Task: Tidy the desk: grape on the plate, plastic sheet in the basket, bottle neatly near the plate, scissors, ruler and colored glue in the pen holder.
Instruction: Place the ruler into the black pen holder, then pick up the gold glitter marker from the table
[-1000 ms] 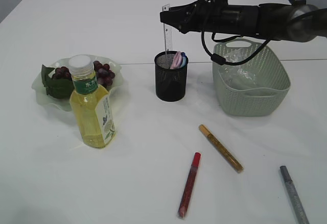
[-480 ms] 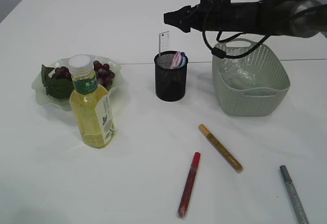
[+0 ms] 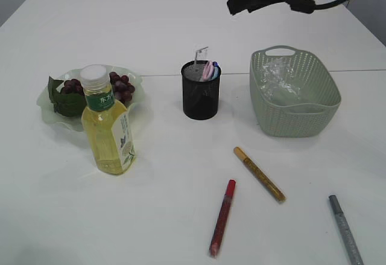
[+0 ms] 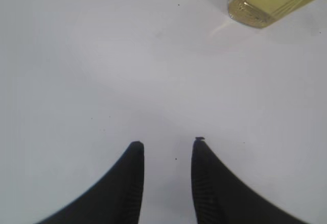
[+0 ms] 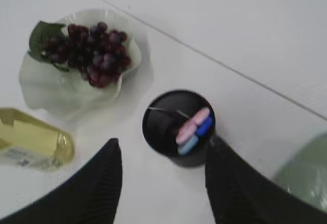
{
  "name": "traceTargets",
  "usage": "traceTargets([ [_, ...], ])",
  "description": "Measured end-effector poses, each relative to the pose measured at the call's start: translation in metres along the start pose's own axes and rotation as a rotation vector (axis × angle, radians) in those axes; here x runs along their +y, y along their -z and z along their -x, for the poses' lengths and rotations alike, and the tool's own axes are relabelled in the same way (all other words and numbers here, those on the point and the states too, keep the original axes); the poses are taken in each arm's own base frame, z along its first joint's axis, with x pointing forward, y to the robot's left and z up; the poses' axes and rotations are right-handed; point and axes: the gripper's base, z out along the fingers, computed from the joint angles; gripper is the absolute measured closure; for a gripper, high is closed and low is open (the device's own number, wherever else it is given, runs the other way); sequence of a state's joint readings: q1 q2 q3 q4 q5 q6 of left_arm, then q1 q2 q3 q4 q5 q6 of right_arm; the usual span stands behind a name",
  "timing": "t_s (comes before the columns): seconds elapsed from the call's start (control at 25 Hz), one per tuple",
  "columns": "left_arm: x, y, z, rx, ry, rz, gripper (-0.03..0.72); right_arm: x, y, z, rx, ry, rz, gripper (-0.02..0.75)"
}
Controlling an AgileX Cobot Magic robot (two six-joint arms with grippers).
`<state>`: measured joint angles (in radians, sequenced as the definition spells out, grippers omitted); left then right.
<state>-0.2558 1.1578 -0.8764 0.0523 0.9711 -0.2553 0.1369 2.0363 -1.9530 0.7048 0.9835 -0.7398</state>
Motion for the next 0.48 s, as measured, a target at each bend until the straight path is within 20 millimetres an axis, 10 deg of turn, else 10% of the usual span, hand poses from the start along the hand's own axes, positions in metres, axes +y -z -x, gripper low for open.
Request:
traceTargets([
  [0.24, 0.000, 0.000, 0.000, 0.001, 0.000, 0.000, 0.449, 0.042, 0.044, -0.010, 0.178, 0.011, -0.177, 0.353],
  [0.48, 0.000, 0.000, 0.000, 0.001, 0.000, 0.000, 0.449, 0.084, 0.043, -0.049, 0.338, -0.025, -0.158, 0.353],
])
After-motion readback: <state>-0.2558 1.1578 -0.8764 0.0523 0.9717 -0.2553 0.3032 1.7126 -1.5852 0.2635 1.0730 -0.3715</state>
